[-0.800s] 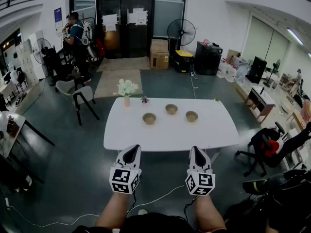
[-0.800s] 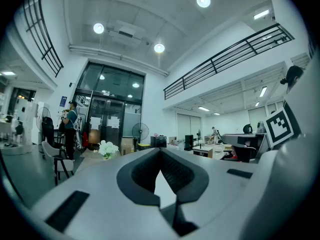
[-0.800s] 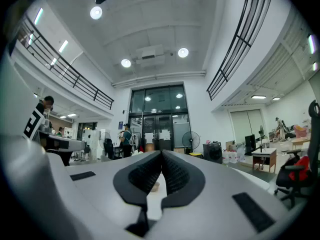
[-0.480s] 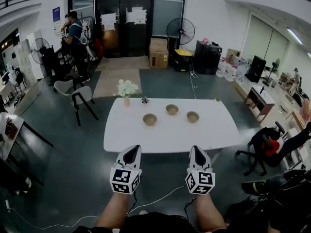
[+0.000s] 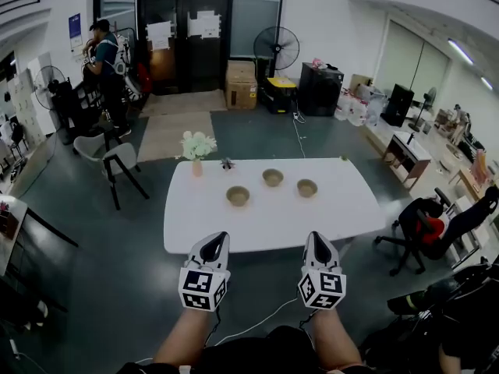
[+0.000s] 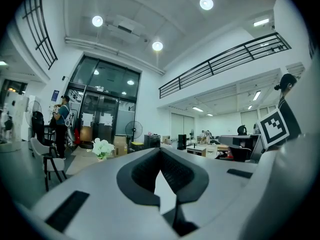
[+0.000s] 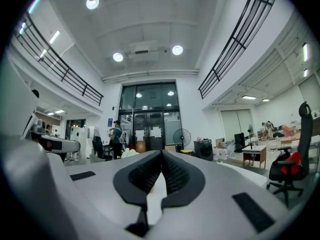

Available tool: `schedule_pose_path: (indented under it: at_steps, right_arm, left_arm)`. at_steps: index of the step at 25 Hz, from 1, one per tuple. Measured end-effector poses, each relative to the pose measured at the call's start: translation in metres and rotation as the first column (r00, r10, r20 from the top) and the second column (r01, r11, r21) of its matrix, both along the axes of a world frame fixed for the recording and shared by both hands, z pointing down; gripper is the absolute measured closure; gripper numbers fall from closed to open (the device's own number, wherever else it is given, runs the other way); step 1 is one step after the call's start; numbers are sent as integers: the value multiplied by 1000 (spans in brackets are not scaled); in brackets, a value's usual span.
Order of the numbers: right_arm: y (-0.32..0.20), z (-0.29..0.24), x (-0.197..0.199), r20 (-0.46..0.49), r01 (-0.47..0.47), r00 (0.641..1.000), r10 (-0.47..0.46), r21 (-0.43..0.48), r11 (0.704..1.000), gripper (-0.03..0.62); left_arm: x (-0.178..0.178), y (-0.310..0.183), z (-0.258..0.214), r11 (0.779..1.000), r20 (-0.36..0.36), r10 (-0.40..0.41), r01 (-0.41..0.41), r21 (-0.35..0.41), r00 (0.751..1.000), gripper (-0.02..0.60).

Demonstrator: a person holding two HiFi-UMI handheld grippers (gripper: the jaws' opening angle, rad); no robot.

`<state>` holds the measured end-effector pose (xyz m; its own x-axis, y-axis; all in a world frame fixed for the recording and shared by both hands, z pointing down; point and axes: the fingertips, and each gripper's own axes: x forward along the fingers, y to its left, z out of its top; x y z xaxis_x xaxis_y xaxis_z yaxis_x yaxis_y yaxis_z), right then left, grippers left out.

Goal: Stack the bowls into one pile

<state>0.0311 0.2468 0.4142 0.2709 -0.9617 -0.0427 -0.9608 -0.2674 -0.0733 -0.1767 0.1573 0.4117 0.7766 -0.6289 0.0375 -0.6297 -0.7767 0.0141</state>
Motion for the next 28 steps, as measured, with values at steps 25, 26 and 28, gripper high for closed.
schedule_pose_path:
  at_steps: [25,26,28]
  right_arm:
    - [-285,47,265,-32,70,997,-72,-52,996,579]
    - [-300,44,280,-32,86,996,-88,-54,995,579]
    - [-326,38,306,-29,117,993,-119,-56,992,579]
  left_arm:
    - [264,-264,29,998,23,-61,62,-23,998,571]
    - [281,-275,26,997,25,-70,71,-22,997,571]
    - [309,-296,19,996,34,-92,93,-17,995,571]
